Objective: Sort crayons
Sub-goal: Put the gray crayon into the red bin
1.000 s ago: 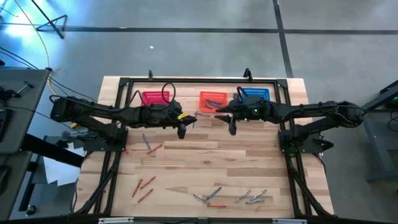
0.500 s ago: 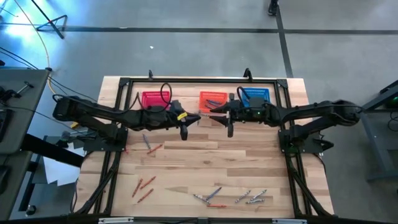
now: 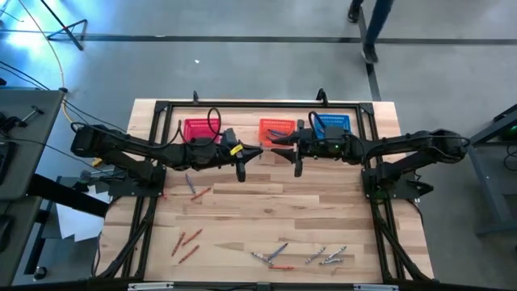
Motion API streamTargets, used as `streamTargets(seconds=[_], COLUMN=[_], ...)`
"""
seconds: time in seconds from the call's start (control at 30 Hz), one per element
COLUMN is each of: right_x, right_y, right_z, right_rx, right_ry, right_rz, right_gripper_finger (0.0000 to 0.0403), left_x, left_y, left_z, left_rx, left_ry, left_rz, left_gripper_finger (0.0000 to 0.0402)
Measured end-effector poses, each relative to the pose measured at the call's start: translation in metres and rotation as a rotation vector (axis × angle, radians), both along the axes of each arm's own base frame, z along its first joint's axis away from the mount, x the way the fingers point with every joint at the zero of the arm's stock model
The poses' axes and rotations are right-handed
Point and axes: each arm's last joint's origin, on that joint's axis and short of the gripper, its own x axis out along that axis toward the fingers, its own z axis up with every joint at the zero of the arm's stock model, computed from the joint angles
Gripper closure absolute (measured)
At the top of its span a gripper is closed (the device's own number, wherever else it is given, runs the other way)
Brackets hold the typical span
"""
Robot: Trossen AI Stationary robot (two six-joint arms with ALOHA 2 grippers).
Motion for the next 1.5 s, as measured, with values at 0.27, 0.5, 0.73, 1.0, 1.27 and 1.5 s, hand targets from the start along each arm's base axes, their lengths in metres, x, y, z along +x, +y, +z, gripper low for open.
streamTargets(seconds=[0.27, 0.5, 0.73, 1.0, 1.27, 1.5], right_x=[0.000, 0.000, 0.005, 0.008, 0.008, 0.008], right_y=[0.001, 0.001, 0.003, 0.003, 0.003, 0.003], right_z=[0.005, 0.005, 0.003, 0.003, 0.004, 0.005], right_rx=[0.041, 0.064, 0.067, 0.065, 0.081, 0.089], right_ry=[-0.052, -0.059, -0.083, -0.117, -0.135, -0.146], right_rz=[0.003, 0.004, 0.013, 0.014, 0.016, 0.017], right_gripper_finger=[0.0277, 0.0277, 0.0277, 0.0277, 0.0277, 0.0277], left_x=[0.007, 0.010, 0.013, 0.013, 0.013, 0.013], left_y=[0.000, 0.000, -0.001, -0.001, -0.001, -0.001], left_z=[-0.004, -0.004, 0.007, 0.005, 0.006, 0.006], left_rx=[0.023, 0.039, 0.074, 0.074, 0.073, 0.073], left_ry=[-0.026, -0.055, -0.071, -0.049, -0.058, -0.063], left_rz=[-0.002, -0.003, -0.005, -0.006, -0.006, -0.005], left_gripper_finger=[0.0401, 0.0401, 0.0401, 0.0401, 0.0401, 0.0401])
